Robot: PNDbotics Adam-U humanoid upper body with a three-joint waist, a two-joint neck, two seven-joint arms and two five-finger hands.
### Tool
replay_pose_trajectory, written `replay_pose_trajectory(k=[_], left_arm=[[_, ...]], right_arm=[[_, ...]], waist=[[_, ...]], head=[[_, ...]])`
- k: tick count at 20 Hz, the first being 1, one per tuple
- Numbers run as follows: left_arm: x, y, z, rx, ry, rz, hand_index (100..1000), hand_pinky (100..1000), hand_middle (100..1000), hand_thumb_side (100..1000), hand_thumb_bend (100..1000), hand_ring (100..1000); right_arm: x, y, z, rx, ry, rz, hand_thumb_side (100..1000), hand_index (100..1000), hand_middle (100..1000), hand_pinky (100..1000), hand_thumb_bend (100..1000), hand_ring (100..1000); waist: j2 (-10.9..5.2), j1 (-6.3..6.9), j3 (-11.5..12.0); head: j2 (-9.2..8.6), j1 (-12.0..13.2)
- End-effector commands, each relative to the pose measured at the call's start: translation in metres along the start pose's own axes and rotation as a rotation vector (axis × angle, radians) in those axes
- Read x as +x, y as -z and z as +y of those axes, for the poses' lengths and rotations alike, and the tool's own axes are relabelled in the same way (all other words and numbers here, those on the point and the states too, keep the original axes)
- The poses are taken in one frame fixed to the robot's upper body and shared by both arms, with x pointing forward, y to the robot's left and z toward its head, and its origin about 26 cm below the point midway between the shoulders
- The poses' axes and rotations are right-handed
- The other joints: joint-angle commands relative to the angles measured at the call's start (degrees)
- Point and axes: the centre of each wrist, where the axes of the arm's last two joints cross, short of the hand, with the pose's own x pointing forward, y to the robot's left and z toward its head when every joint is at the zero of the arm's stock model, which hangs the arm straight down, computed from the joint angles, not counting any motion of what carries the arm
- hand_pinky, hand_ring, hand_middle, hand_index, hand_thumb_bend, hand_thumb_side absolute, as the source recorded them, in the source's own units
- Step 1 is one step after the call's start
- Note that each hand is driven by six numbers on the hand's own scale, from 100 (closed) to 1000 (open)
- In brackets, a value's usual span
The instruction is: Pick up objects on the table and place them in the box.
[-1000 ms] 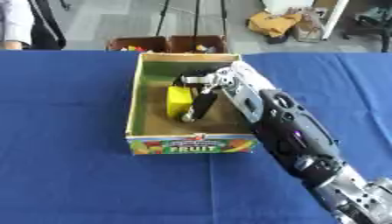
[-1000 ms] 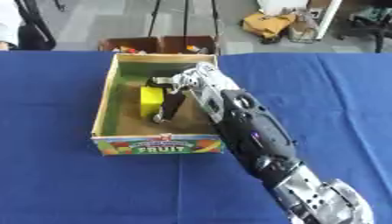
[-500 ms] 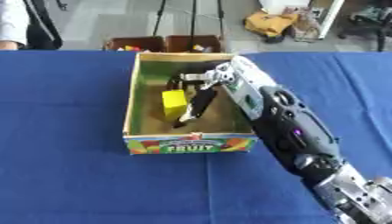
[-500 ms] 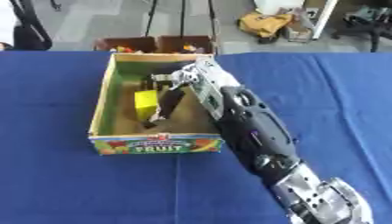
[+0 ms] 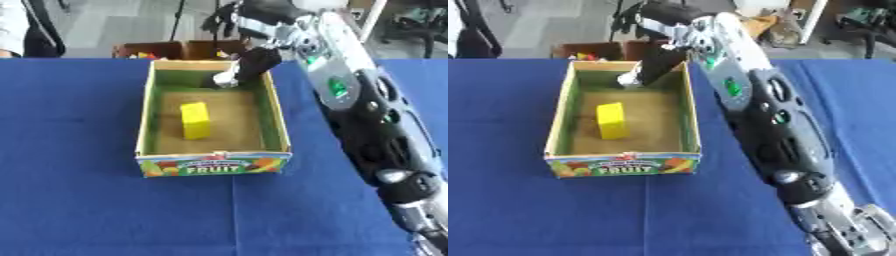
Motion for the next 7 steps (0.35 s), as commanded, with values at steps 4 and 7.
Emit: replay_pose_trajectory(k=[4, 7], left_arm=[[0.004, 0.007, 0.005, 0.016, 0.016, -0.035, 912, 487, 852, 1000, 100, 792], [0.004, 0.008, 0.006, 0.023, 0.019, -0.039, 912, 487, 852, 1000, 100, 792]], right_arm=[[0.011, -0.062, -0.037, -0.307, -0.042, 0.061, 645, 883, 740, 600, 386, 726], [0.018, -0.087, -0.034, -0.52, 0.004, 0.095, 661, 837, 687, 568, 166, 691]], waist=[[-1.38, 1.37, -0.93], [-1.09, 1.91, -1.39]], head=[[-0.31, 0.93], [-0.37, 1.34]])
